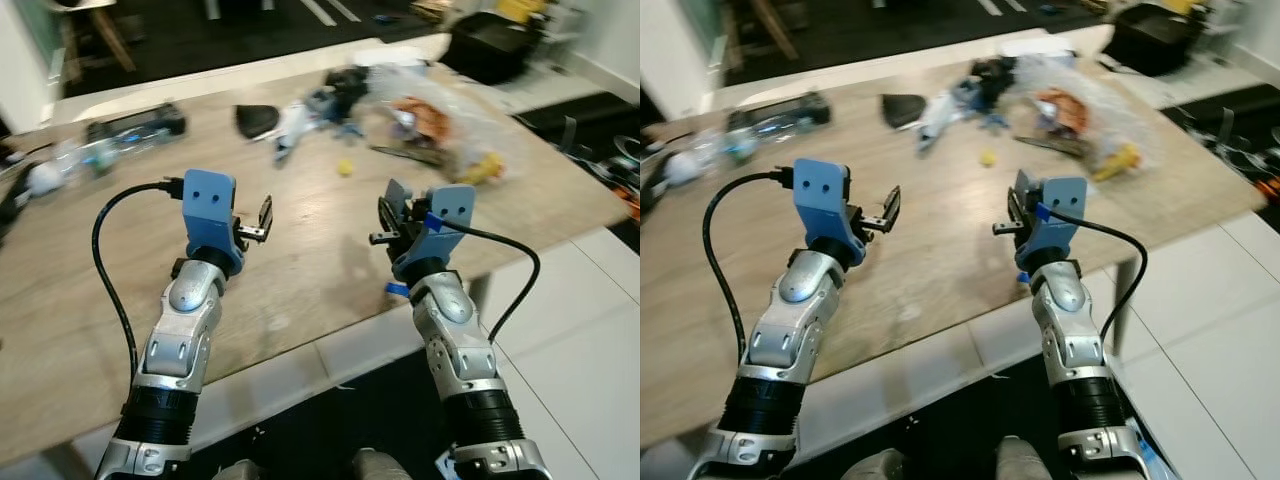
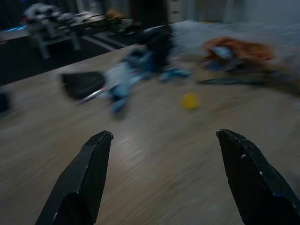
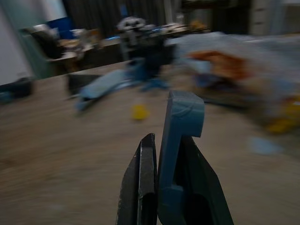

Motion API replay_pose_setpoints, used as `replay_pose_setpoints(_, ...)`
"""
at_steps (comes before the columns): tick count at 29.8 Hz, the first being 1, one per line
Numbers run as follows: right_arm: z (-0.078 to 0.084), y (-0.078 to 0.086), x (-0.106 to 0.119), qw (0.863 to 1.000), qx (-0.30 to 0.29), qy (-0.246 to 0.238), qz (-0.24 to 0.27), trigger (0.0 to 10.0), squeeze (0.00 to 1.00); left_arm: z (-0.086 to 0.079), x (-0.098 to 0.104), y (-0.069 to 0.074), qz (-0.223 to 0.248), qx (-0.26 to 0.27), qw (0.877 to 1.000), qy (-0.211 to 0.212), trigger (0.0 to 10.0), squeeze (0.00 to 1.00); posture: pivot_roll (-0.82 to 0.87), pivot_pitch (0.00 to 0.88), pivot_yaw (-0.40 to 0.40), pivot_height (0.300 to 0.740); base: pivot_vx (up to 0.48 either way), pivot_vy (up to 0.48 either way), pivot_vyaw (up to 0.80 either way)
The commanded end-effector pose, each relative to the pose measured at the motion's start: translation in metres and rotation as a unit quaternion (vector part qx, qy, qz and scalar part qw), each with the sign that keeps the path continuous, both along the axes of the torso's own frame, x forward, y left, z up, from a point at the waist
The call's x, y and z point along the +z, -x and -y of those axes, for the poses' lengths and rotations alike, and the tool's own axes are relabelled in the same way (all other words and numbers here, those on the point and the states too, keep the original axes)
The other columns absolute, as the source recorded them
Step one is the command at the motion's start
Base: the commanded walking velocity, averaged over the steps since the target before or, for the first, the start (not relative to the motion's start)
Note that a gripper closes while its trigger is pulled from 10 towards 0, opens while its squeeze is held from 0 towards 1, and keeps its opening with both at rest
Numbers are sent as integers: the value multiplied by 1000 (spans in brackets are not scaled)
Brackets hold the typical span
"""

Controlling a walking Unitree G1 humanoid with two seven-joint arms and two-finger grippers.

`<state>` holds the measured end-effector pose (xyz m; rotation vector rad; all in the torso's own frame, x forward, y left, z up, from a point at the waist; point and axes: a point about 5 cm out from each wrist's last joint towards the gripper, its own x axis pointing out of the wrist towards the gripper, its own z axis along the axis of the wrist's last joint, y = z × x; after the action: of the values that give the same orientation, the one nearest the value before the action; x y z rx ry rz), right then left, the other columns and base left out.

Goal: Picking trash to rubbish bin

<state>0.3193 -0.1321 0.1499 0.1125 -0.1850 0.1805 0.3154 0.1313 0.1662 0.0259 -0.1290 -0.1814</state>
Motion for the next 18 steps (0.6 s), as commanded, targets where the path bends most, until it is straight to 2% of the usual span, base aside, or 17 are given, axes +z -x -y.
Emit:
replay_pose_setpoints(1, 2, 0, -2, 1000, -5, 1, -2, 10000, 0, 2, 0, 0, 1, -5, 1000, 4, 10000, 0, -62, 14, 32, 740, 0, 0, -800)
replay_pose_setpoints(7, 3, 0, -5, 1000, -9, 10, -9, 10000, 0, 2, -1, 1, 1, -5, 1000, 6, 10000, 0, -60, 12, 26, 740, 0, 0, -800)
replay_pose_setpoints(13, 11, 2, -17, 999, -38, 8, -32, 10000, 0, -2, -5, 3, -9, 2, 1000, 7, 10000, 0, -44, 0, 20, 740, 0, 0, -800)
replay_pose_setpoints(18, 13, 2, -23, 998, -51, 18, -45, 10000, 0, -5, -9, -1, -17, 12, 1000, 7, 10000, 0, -43, 0, 12, 740, 0, 0, -800)
